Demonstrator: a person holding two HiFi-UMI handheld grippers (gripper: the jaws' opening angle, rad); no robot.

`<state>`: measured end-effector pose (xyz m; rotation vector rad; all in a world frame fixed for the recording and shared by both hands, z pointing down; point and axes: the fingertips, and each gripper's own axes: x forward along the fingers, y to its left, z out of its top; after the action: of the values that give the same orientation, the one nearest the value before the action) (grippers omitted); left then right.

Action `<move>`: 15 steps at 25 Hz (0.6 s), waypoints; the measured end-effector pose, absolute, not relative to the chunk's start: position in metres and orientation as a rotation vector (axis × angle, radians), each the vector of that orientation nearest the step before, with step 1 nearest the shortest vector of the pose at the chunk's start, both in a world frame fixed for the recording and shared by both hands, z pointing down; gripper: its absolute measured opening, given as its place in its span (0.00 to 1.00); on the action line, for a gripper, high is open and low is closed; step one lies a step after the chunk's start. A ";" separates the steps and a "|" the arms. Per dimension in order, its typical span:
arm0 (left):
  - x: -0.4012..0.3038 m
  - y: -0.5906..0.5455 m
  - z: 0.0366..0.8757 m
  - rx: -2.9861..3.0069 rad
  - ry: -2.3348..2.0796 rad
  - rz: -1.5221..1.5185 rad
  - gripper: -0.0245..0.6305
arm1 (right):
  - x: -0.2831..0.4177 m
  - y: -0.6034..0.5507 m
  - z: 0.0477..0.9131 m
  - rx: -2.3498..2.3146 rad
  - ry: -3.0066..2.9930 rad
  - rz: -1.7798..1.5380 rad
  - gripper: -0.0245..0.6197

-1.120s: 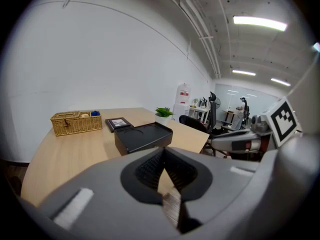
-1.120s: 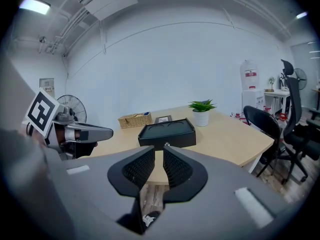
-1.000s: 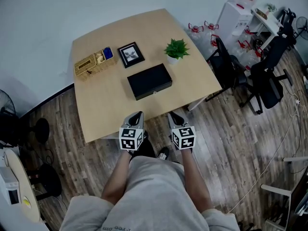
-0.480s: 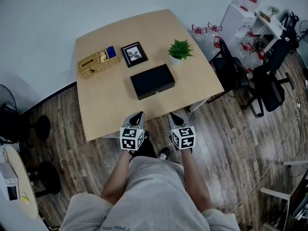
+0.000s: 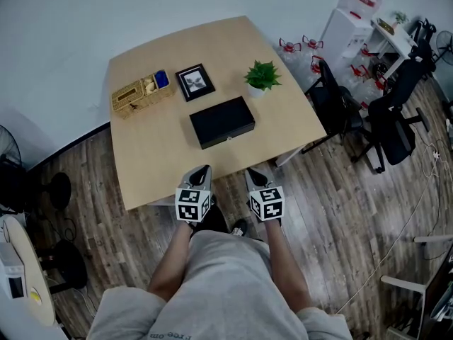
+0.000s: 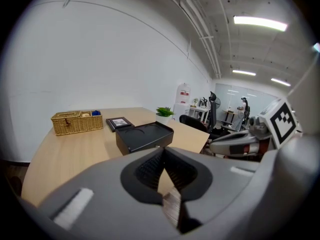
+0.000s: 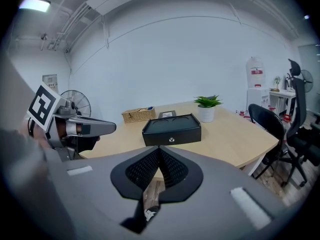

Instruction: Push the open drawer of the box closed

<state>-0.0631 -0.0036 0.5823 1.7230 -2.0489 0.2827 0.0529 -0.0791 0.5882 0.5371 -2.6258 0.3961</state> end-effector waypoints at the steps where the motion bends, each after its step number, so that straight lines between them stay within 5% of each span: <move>1: -0.063 -0.004 0.582 1.725 -2.047 0.282 0.12 | 0.054 -0.080 0.588 0.539 -2.624 0.394 0.04; 15: -0.062 -0.003 0.584 1.717 -2.043 0.284 0.12 | 0.058 -0.083 0.588 0.550 -2.628 0.414 0.04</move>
<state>-0.0616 -0.0032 0.5841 1.7169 -2.0429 0.2843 0.0581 -0.0825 0.5882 0.5505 -2.6276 0.4135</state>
